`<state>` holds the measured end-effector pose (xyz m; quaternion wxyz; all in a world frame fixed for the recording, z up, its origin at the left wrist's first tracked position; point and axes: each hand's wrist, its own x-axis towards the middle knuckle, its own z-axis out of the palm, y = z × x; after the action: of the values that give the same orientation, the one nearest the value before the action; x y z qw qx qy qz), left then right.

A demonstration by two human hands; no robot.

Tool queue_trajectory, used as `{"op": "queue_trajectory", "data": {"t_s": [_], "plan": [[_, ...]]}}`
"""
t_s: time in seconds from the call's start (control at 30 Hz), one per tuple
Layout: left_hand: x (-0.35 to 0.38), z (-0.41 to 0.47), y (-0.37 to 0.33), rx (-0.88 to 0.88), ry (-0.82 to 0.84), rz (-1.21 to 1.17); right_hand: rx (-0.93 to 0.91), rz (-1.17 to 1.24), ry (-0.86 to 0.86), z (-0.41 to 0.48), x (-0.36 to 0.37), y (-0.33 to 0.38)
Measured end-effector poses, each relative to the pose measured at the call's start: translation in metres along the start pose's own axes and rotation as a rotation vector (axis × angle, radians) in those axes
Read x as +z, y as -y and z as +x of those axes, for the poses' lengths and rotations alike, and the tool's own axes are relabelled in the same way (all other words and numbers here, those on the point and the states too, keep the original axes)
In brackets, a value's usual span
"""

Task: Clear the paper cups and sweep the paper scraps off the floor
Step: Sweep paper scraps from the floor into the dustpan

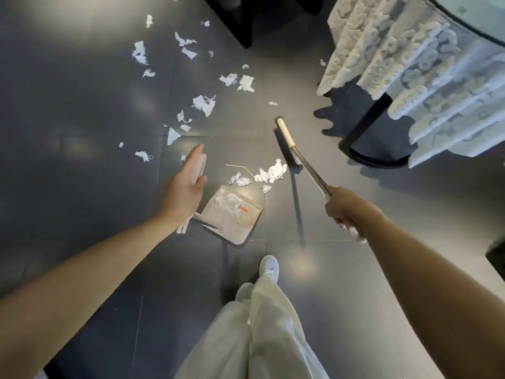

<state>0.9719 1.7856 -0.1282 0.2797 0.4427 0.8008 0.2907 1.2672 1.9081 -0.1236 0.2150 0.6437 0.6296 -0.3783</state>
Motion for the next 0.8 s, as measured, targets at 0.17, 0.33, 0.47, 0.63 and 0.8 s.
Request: {"op": "queue_trajectory", "data": {"t_s": [0.17,0.33,0.47,0.63,0.8], "plan": [[-0.011,0.026,0.002,-0.052,-0.097,-0.025,-0.078,-0.081,0.093,0.040,0.000,0.028],[-0.004,0.048,-0.005,-0.075,-0.163,0.021,-0.162,-0.185,0.262,0.037,0.008,0.047],[0.000,0.070,-0.010,-0.081,-0.158,0.003,-0.134,-0.147,0.441,0.018,-0.002,0.048],[0.000,0.070,-0.010,-0.072,-0.137,0.007,-0.008,0.079,0.561,-0.004,-0.037,0.044],[-0.005,0.061,-0.007,-0.079,-0.114,0.005,0.025,0.167,0.563,-0.023,-0.065,0.040]]}}
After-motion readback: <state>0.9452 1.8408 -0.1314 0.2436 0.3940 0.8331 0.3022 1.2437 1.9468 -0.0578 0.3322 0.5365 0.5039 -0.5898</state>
